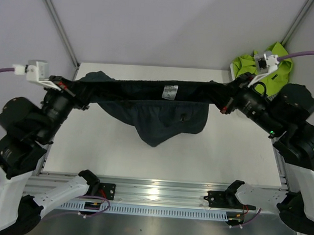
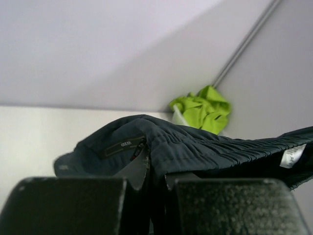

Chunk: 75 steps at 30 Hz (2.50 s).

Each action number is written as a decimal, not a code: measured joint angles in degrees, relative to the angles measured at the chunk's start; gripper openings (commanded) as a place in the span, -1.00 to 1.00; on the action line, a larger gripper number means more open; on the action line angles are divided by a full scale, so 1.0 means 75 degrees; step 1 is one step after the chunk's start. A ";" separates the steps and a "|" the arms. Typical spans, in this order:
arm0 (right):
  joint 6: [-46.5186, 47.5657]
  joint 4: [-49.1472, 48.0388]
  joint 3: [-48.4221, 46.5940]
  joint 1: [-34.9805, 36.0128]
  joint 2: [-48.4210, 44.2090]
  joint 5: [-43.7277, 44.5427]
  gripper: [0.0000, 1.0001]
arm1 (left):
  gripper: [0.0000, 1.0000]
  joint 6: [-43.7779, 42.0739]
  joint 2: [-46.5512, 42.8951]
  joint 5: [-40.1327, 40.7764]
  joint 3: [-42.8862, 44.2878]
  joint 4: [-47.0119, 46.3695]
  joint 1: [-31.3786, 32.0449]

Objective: Fold and stack the shorts
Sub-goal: Flatten the shorts out

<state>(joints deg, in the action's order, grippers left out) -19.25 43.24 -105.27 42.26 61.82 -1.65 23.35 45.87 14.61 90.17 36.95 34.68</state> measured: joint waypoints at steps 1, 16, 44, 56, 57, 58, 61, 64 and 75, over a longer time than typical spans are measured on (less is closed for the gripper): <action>-0.0061 0.0026 -0.0169 0.0154 -0.0035 -0.0035 -1.00 | -0.82 0.0003 -0.0044 -0.0102 0.0160 0.0023 0.0006; -0.0740 0.0035 0.0286 -0.2696 0.2608 -0.1539 -1.00 | -0.99 0.0219 0.3246 -0.1008 0.0583 -0.0437 -0.1466; -0.0670 -0.2387 0.1192 -0.4328 0.6315 -0.0874 0.65 | 0.98 0.0804 0.7804 -0.1204 0.1163 -0.2174 -0.2346; -0.0481 -0.1288 0.4931 -0.2538 0.4351 0.0664 0.49 | 0.98 0.1183 0.4307 -0.1489 -0.4380 -0.3448 0.0376; -0.0493 -0.1169 0.5138 -0.2346 0.4194 0.0740 0.44 | 0.98 0.1212 0.4205 -0.1489 -0.4532 -0.3395 0.0341; -0.0519 -0.1110 0.5342 -0.2113 0.4016 0.0860 0.33 | 0.98 0.1224 0.4062 -0.1486 -0.4660 -0.3319 0.0312; -0.0664 -0.0921 0.5919 -0.1518 0.3372 0.1204 0.18 | 0.98 0.1221 0.3474 -0.1434 -0.4823 -0.3040 0.0256; -0.0871 -0.0901 0.6432 -0.1032 0.2806 0.1463 0.07 | 0.98 0.1221 0.2664 -0.1413 -0.4992 -0.2996 0.0256; -0.1253 -0.1046 0.7510 -0.0892 0.3048 0.2072 -0.15 | 0.98 0.1233 0.1501 -0.1466 -0.6228 -0.2777 0.0256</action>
<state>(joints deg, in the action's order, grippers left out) -28.64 35.40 -48.95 35.57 84.68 13.89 32.60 57.12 3.62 43.46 16.12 36.60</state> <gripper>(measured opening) 0.455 0.990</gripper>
